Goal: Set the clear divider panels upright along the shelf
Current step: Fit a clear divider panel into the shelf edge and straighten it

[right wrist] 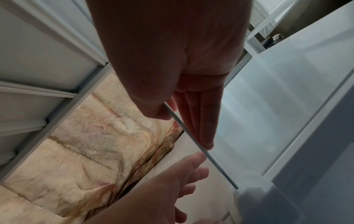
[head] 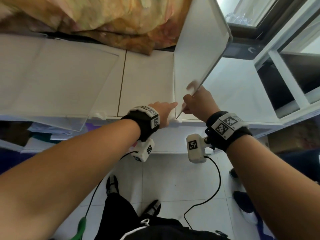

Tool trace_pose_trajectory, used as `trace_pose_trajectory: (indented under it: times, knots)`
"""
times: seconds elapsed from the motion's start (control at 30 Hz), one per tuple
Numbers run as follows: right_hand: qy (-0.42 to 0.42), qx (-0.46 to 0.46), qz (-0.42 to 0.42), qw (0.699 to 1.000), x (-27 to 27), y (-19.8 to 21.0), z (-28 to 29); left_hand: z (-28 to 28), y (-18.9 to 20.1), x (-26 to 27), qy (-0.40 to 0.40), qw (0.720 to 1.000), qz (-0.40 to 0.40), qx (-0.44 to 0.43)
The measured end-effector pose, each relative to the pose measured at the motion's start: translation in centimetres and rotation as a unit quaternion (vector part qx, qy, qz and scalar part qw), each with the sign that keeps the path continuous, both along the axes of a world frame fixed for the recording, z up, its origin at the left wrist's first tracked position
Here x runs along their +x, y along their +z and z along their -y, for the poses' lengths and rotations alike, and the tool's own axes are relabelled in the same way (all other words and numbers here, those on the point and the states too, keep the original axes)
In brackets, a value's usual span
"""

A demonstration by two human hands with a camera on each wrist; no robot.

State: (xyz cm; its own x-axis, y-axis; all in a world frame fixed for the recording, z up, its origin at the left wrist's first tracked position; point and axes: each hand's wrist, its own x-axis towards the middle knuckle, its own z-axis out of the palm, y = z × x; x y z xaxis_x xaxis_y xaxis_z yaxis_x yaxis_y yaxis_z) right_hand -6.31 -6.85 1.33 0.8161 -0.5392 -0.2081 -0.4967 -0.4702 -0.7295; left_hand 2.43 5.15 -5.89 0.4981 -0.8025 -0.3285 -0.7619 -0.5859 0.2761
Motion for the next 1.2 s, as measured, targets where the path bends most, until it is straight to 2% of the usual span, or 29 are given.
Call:
trace_pose_trajectory:
  times: [0.43,0.57,0.77,0.9,1.03,1.2]
  knots:
    - [0.004,-0.04,0.01,0.999,0.1,-0.3,-0.1,1.1,-1.0,-0.8,0.015,0.999,0.033,-0.02]
    - [0.052,-0.099,-0.08,0.991,0.9,-0.3,-0.4,1.2,-1.5,-0.8,0.031,0.998,0.028,-0.038]
    - [0.161,-0.199,-0.196,0.947,1.3,-0.4,-0.7,1.7,-2.1,-1.0,0.057,0.994,0.061,-0.067]
    - [0.271,-0.325,-0.22,0.879,1.3,-0.9,-0.2,2.0,-2.6,-0.8,0.068,0.993,0.056,-0.071]
    - [0.318,-0.386,-0.228,0.835,1.1,-1.0,0.1,2.1,-2.7,-0.9,0.068,0.992,0.069,-0.078]
    - [0.327,-0.398,-0.223,0.828,1.0,-0.8,0.0,2.2,-2.8,-1.3,0.092,0.991,0.045,-0.091]
